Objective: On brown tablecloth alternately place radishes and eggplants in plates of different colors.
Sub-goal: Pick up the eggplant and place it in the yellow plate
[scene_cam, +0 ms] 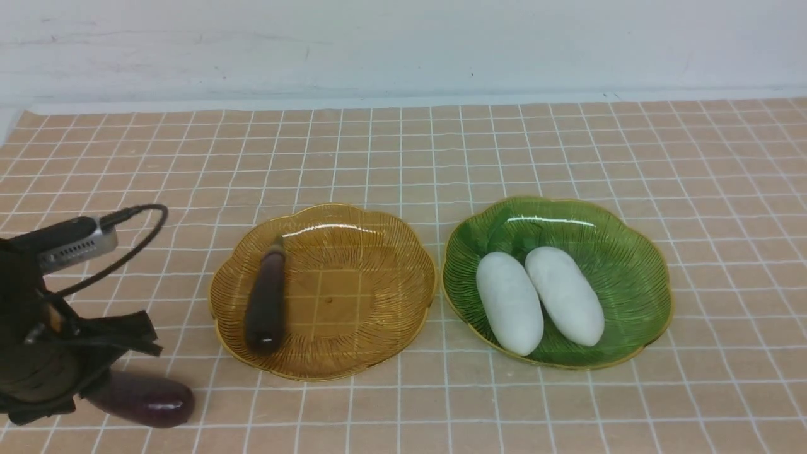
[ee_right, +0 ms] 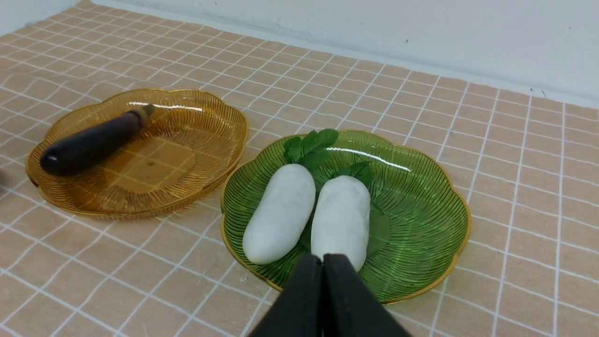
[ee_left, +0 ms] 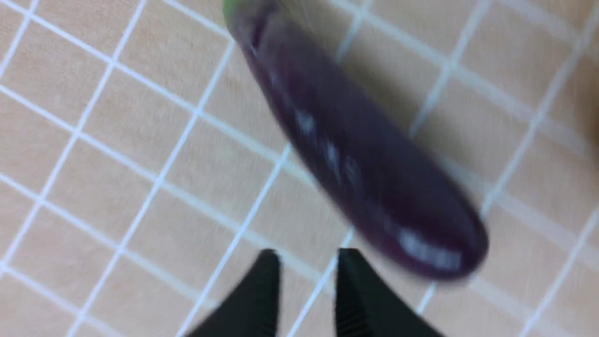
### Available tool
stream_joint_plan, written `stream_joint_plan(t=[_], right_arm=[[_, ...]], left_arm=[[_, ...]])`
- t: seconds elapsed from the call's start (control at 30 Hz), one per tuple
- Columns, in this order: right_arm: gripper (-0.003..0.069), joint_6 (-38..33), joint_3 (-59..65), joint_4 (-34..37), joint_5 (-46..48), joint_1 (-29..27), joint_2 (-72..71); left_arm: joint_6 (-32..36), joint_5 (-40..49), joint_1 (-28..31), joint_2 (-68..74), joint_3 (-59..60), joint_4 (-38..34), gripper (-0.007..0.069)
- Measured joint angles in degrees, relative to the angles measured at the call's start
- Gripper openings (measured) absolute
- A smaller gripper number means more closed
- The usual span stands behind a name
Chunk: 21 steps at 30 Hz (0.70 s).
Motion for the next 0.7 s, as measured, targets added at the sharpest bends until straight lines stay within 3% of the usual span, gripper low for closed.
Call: stream_joint_plan(t=[0.13,0.23,0.37,0.6,0.7], right_arm=[[-0.0016,0.00,0.00,1.11,0.00,0.00,0.00],[-0.0016,0.00,0.00,1.24,0.00,0.00,0.00],[-0.0016,0.00,0.00,1.24,0.00,0.00,0.00],[-0.0016,0.00,0.00,2.51,0.00,0.00,0.00],[-0.0016,0.05,0.00,4.11,0.00,0.00,0.00]], left_arm=[[-11.78,-5.01,0.00,3.51,0.24,4.65,0.0353],[-17.35,-7.19,0.00,5.90,0.24,6.84,0.0468],[-20.37,-9.72,0.00,9.43,0.24,9.27,0.0567],[-21.24,-16.00,0.00,17.59,0.24,13.79,0.0594],[-21.48,-18.03,0.00,22.01,0.24,13.63,0.0528]])
